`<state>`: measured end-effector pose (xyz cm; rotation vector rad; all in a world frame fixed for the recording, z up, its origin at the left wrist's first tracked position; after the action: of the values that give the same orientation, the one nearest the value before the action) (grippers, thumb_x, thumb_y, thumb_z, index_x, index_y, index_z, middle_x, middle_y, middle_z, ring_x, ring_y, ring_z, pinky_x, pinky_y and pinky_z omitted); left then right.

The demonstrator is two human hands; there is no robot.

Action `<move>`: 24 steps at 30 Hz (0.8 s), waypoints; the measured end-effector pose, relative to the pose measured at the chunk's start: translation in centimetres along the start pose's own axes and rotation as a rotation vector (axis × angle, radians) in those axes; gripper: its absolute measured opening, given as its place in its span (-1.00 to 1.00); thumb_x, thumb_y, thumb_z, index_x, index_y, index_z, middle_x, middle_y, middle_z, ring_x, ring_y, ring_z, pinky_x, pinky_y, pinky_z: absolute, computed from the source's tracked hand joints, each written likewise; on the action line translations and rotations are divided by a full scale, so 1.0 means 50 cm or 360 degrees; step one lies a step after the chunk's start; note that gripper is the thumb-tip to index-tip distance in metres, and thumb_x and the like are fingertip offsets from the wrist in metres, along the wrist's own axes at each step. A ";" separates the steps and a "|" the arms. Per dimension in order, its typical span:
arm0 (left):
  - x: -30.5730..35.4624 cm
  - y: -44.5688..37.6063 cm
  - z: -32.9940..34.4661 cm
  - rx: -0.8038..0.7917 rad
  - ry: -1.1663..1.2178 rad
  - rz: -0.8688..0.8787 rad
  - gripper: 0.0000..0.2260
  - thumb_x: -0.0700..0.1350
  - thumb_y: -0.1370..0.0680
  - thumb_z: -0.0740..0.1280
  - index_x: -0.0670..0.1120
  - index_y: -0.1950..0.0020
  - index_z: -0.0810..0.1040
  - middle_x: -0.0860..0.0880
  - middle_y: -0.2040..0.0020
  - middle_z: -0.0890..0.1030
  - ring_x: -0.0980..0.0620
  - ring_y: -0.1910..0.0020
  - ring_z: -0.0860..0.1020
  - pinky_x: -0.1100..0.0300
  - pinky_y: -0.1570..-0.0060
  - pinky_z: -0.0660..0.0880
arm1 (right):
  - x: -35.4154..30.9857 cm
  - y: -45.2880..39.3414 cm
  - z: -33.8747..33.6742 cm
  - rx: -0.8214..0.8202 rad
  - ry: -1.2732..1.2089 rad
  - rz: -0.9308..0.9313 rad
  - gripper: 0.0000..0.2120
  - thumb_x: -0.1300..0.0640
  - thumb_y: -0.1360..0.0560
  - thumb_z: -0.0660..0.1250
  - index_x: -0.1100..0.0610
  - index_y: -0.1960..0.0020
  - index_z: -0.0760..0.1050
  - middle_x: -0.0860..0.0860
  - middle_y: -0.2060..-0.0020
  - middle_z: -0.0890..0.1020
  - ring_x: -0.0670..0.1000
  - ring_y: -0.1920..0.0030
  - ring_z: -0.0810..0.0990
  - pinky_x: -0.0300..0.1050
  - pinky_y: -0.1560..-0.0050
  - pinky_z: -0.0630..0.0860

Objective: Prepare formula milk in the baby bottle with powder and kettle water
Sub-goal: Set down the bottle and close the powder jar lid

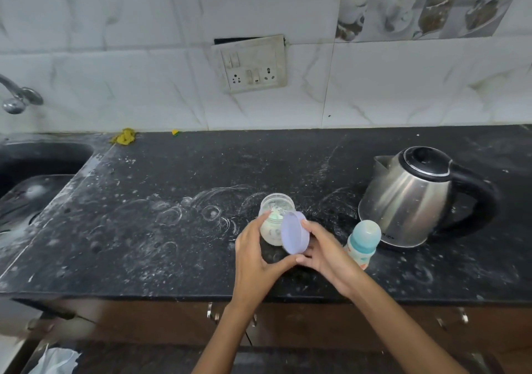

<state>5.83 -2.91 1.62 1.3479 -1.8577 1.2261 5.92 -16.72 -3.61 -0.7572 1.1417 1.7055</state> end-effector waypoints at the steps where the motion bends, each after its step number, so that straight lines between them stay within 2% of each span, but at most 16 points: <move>1: -0.009 -0.008 -0.010 0.0057 -0.0001 -0.0034 -0.24 0.33 -0.33 0.41 0.04 -0.42 0.30 0.19 -0.38 0.39 0.20 -0.38 0.32 0.28 -0.36 0.14 | -0.031 -0.002 -0.014 0.0120 0.0206 -0.0106 -0.65 -0.02 -0.57 0.29 0.04 -0.33 0.44 0.14 -0.19 0.62 0.06 -0.11 0.65 0.02 -0.05 0.62; 4: -0.054 -0.037 -0.027 0.0167 -0.0083 -0.0219 -0.15 0.36 -0.29 0.42 0.01 -0.46 0.26 0.13 -0.41 0.36 0.19 -0.40 0.28 0.13 -0.38 0.14 | -0.129 -0.013 -0.033 0.0447 0.0928 -0.0432 -0.52 0.02 -0.50 0.38 -0.07 -0.39 0.35 0.01 -0.15 0.59 -0.04 -0.10 0.60 -0.07 -0.13 0.56; 6: -0.082 -0.059 -0.013 0.0107 -0.0153 -0.0325 -0.08 0.36 -0.23 0.45 -0.01 -0.46 0.25 0.09 -0.42 0.36 0.13 -0.40 0.29 0.06 -0.40 0.16 | -0.165 -0.040 -0.015 0.0458 0.1370 -0.0550 -0.40 -0.01 -0.45 0.41 -0.14 -0.43 0.27 -0.01 -0.21 0.50 -0.02 -0.18 0.50 -0.04 -0.20 0.45; 8: -0.105 -0.079 0.009 0.0026 -0.0168 -0.0406 -0.04 0.35 -0.18 0.49 -0.03 -0.46 0.27 0.05 -0.41 0.39 0.07 -0.39 0.31 -0.01 -0.41 0.19 | -0.175 -0.072 0.005 0.0383 0.1613 -0.0548 -0.38 -0.01 -0.44 0.41 -0.15 -0.45 0.26 0.01 -0.25 0.43 0.01 -0.23 0.42 -0.06 -0.20 0.36; 12: -0.130 -0.098 0.040 -0.0015 -0.0133 -0.0451 -0.15 0.37 -0.10 0.49 0.05 -0.29 0.39 0.12 -0.21 0.52 0.09 -0.22 0.43 -0.08 -0.32 0.29 | -0.161 -0.114 0.036 0.0183 0.1839 -0.0442 -0.41 0.00 -0.44 0.41 -0.14 -0.43 0.32 0.09 -0.24 0.42 0.12 -0.27 0.43 -0.09 -0.15 0.33; 15: -0.142 -0.102 0.046 0.0047 -0.0055 -0.0472 -0.24 0.34 -0.08 0.51 0.06 -0.17 0.41 0.14 -0.09 0.54 0.07 -0.12 0.46 -0.09 -0.20 0.39 | -0.164 -0.127 0.048 0.0156 0.1964 -0.0430 -0.40 0.00 -0.41 0.43 -0.14 -0.42 0.35 0.08 -0.20 0.42 0.12 -0.24 0.44 -0.07 -0.15 0.35; 19: -0.154 -0.104 0.042 0.0076 -0.0007 -0.0457 -0.30 0.28 -0.07 0.56 0.13 -0.13 0.41 0.18 -0.07 0.55 0.06 -0.12 0.50 -0.07 -0.12 0.46 | -0.165 -0.135 0.067 0.0086 0.2129 -0.0394 -0.40 -0.05 -0.37 0.44 -0.17 -0.38 0.38 0.06 -0.17 0.43 0.12 -0.21 0.44 0.00 -0.20 0.41; 24: -0.166 -0.097 0.038 0.0082 0.0032 -0.0488 -0.30 0.27 -0.06 0.57 0.13 -0.11 0.43 0.17 -0.06 0.55 0.03 -0.11 0.50 -0.06 -0.08 0.50 | -0.171 -0.136 0.091 0.0067 0.2250 -0.0400 -0.47 -0.02 -0.34 0.44 -0.11 -0.29 0.40 0.06 -0.13 0.43 0.15 -0.15 0.47 0.03 -0.14 0.45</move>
<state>13.47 -1.31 -4.31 1.5731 -1.5435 1.1285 15.51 -14.49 2.97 -2.1040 1.8130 0.7563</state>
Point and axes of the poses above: each hand's wrist, its own y-axis away from the middle knuckle, its own z-axis out of the palm, x = y × z, the point moved 10 cm from there along -y, towards the middle knuckle
